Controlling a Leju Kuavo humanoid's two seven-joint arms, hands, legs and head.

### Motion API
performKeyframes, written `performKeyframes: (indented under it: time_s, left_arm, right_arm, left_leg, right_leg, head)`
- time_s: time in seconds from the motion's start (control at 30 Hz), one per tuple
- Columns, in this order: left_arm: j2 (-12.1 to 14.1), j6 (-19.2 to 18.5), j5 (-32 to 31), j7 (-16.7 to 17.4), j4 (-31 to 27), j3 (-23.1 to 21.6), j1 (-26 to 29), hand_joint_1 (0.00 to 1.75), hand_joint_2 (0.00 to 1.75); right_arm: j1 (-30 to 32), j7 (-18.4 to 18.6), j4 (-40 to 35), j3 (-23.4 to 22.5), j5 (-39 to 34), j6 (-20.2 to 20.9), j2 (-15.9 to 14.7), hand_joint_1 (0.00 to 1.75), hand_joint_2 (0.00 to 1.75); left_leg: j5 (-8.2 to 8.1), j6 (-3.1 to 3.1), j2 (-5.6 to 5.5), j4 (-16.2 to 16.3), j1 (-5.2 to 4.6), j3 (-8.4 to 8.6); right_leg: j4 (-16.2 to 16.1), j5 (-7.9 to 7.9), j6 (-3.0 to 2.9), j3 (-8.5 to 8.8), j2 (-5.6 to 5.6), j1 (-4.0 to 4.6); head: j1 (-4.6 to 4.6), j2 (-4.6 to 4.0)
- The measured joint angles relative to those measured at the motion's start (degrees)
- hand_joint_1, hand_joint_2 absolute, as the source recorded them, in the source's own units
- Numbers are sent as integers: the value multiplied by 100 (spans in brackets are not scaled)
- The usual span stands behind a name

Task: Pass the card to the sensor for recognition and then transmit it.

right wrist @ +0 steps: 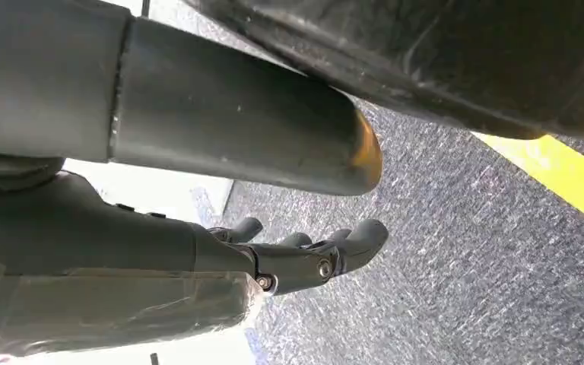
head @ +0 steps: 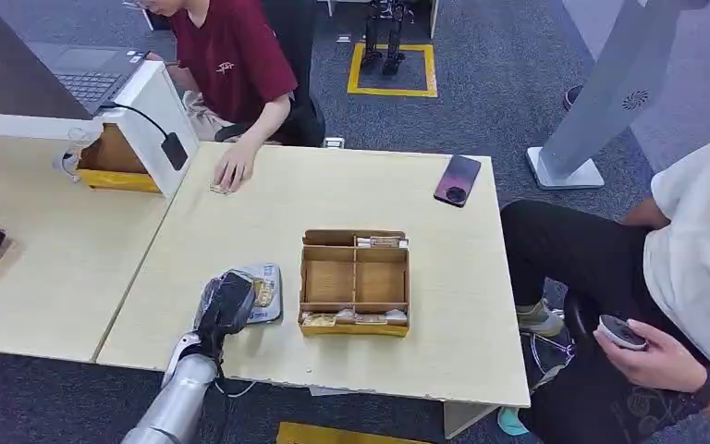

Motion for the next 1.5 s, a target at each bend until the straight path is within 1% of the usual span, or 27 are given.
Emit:
performKeyframes:
  time_s: [0.13,0.27,0.3,0.33,0.43,0.47,0.5,0.53,0.6,0.7,0.77,0.83,0.93,0.97,1.03,1.1,1.2,1.37,1.5]
  left_arm:
    - [-46,-118,472,-193,-236,63,110,175,175]
    - [-149,-402,1367,-587,-639,203,246,175,175]
    - [-186,-424,1542,-665,-757,230,274,175,175]
    - [-214,-360,1670,-768,-901,265,305,175,175]
    - [-256,-200,1685,-902,-1039,299,323,175,175]
    - [-273,-119,1685,-959,-1100,312,329,175,175]
    - [-306,58,1683,-1060,-1237,330,340,175,175]
    - [-363,556,1517,-1289,-1566,371,367,175,175]
    - [-380,1143,1195,-1492,-1711,395,354,175,175]
    - [-365,2042,487,-1635,-1766,428,285,175,175]
    - [-376,2400,-297,-1742,-1766,549,214,175,175]
    - [-440,2474,-1490,-1844,-1807,884,112,175,175]
    - [-586,2490,-2861,-1864,-2047,1491,-8,175,175]
    - [-633,2490,-3174,-1866,-2128,1664,-53,175,175]
    - [-680,2489,-3599,-1864,-2340,1975,-132,175,175]
    - [-721,2492,-3733,-1864,-2502,2205,-218,175,175]
    - [-785,2494,-3843,-1864,-2592,2415,-302,175,175]
    - [-881,2496,-4028,-1864,-2629,2632,-429,175,175]
    - [-920,2496,-3994,-1866,-2629,2714,-473,175,175]
  right_arm:
    - [0,2,-2,-42,74,4,0,0,0]
    - [0,0,0,-79,155,13,2,0,0]
    - [0,0,0,-92,193,15,2,0,0]
    - [0,0,-2,-111,230,22,2,0,0]
    - [0,0,-2,-127,277,31,4,0,0]
    - [0,0,-2,-131,301,33,4,0,0]
    - [0,0,0,-135,330,37,4,0,0]
    - [-2,0,-2,-144,452,61,7,0,0]
    - [-8,-11,-2,-144,572,113,7,0,0]
    - [-15,-26,-2,-144,732,159,7,0,0]
    - [-24,-35,-2,-144,829,177,7,0,0]
    - [-34,-42,-2,-144,909,208,7,0,0]
    - [-40,-63,-2,-142,1025,227,7,0,0]
    - [-42,-66,-2,-142,1042,232,7,0,0]
    - [-47,-66,-2,-142,1097,236,7,0,0]
    - [-48,-66,-2,-142,1115,238,7,0,0]
    - [-59,-66,-2,-142,1121,243,7,0,0]
    - [-69,-66,-2,-144,1143,245,7,0,0]
    - [-71,-66,-2,-142,1163,245,7,0,0]
  left_leg:
    - [0,0,0,0,0,-4]
    - [0,0,0,1,1,-10]
    - [0,0,0,1,1,-11]
    - [0,0,0,1,1,-11]
    - [0,0,-1,1,1,-12]
    - [0,0,0,1,1,-12]
    - [0,0,0,1,0,-13]
    - [0,0,-1,1,1,-14]
    - [0,0,-1,1,1,-14]
    - [0,0,-1,1,1,-14]
    - [0,0,-2,1,2,-14]
    - [2,-2,-1,1,1,-14]
    - [2,-3,6,1,2,-12]
    - [2,-3,7,1,1,-12]
    - [2,-3,6,1,2,-13]
    - [2,-3,4,1,2,-13]
    - [2,-3,0,0,3,-14]
    - [2,-3,0,1,2,-14]
    - [2,-3,0,1,1,-14]
  right_leg:
    - [0,0,0,-4,0,0]
    - [0,0,0,-11,0,0]
    - [0,0,0,-11,0,0]
    - [0,0,0,-12,1,0]
    - [0,0,0,-13,0,0]
    - [0,0,0,-13,1,0]
    - [0,0,0,-13,0,0]
    - [0,0,0,-14,0,0]
    - [0,0,0,-14,0,0]
    - [0,0,0,-14,0,0]
    - [0,0,0,-14,0,0]
    - [0,0,0,-14,0,0]
    - [1,2,-1,-16,6,0]
    - [1,2,-1,-16,6,0]
    - [1,2,-1,-16,5,0]
    - [1,2,-1,-17,5,0]
    - [1,1,-1,-17,3,0]
    - [1,2,-1,-16,3,0]
    - [1,2,-1,-16,3,0]
  head:
    - [0,0]
    - [2,0]
    - [0,0]
    - [0,0]
    - [0,0]
    - [0,0]
    - [0,0]
    - [0,0]
    - [2,0]
    - [0,0]
    - [0,0]
    - [0,0]
    - [2,0]
    - [2,0]
    - [0,0]
    - [0,0]
    - [0,0]
    - [0,0]
    - [0,0]
